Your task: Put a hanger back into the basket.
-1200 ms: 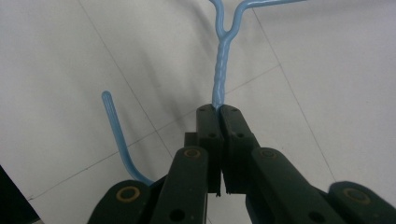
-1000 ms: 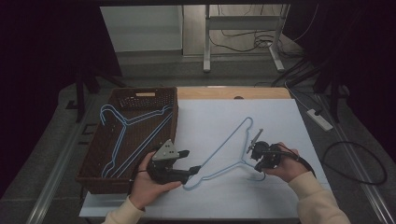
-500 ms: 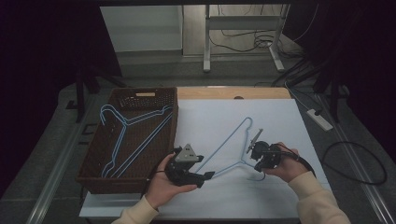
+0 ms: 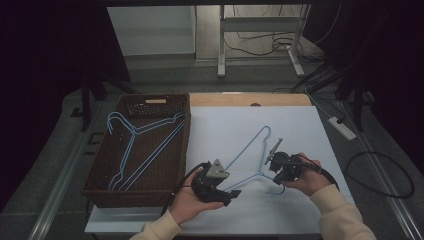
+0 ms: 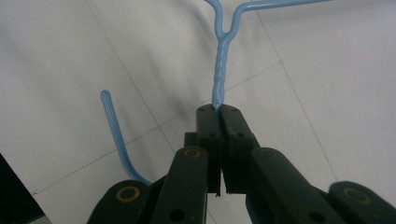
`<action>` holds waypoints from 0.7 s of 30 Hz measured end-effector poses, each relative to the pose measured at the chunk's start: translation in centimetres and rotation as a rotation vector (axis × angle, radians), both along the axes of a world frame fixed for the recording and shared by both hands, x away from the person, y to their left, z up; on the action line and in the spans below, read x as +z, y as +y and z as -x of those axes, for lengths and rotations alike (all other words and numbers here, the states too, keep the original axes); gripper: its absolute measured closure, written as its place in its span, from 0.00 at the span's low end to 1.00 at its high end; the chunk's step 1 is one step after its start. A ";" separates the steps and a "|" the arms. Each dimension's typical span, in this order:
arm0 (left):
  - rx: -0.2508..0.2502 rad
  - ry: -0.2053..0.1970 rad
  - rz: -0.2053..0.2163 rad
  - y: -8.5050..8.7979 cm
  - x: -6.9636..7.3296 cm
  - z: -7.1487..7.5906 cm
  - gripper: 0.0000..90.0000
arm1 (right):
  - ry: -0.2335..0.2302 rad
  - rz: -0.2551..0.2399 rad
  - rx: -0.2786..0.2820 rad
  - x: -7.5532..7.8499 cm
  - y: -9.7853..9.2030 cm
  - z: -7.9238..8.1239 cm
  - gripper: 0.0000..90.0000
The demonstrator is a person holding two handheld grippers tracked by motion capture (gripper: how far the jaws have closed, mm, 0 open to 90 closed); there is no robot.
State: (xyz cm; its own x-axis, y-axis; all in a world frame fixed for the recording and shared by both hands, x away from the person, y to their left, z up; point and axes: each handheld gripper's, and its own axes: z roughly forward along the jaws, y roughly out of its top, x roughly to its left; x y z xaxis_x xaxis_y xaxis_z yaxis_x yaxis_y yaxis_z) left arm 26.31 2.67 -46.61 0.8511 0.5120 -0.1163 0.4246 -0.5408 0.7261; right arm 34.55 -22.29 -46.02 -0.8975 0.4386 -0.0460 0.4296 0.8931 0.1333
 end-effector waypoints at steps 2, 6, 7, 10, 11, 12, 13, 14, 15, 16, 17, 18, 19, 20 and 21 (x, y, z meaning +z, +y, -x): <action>0.000 0.007 -0.007 -0.4 -0.3 -0.1 0.37 | -0.001 0.000 0.000 0.0 0.0 0.0 0.98; -0.001 0.015 -0.023 -1.1 -1.0 -0.5 0.37 | -0.001 -0.004 0.004 -0.1 0.0 0.0 0.98; -0.002 0.018 -0.028 -1.2 -1.1 -0.6 0.37 | -0.001 -0.004 0.005 -0.1 0.0 0.0 0.98; 0.001 0.024 -0.041 -1.8 -1.7 -1.1 0.37 | -0.004 0.002 0.006 0.0 0.0 0.1 0.98; 0.001 0.026 -0.046 -1.9 -1.9 -1.3 0.37 | -0.004 0.006 0.009 0.1 0.0 0.1 0.98; 0.001 0.029 -0.052 -2.1 -2.0 -1.4 0.37 | -0.004 0.006 0.009 0.1 0.0 0.1 0.98; 0.002 0.030 -0.055 -2.2 -2.2 -1.6 0.37 | -0.003 0.007 0.010 0.1 0.0 0.1 0.98; 0.001 0.030 -0.064 -2.4 -2.4 -1.9 0.37 | -0.004 0.007 0.011 0.2 0.0 0.2 0.98; 0.002 0.032 -0.068 -2.5 -2.6 -2.1 0.37 | -0.003 0.005 0.011 0.2 0.0 0.2 0.98; 0.006 0.035 -0.070 -2.7 -2.8 -2.2 0.37 | -0.005 0.007 0.012 0.2 0.0 0.2 0.98; 0.006 0.035 -0.074 -2.7 -2.9 -2.4 0.37 | -0.005 0.004 0.011 0.2 -0.1 0.2 0.98; 0.007 0.033 -0.078 -2.9 -3.1 -2.5 0.37 | -0.006 0.006 0.012 0.3 -0.1 0.2 0.98; 0.007 0.032 -0.084 -3.0 -3.3 -2.7 0.38 | -0.007 0.006 0.010 0.3 -0.1 0.2 0.98; 0.006 0.033 -0.090 -3.1 -3.5 -2.9 0.38 | -0.011 0.004 0.010 0.3 -0.1 0.2 0.98; 0.007 0.036 -0.093 -3.2 -3.7 -3.0 0.38 | -0.010 0.007 0.011 0.3 -0.2 0.3 0.98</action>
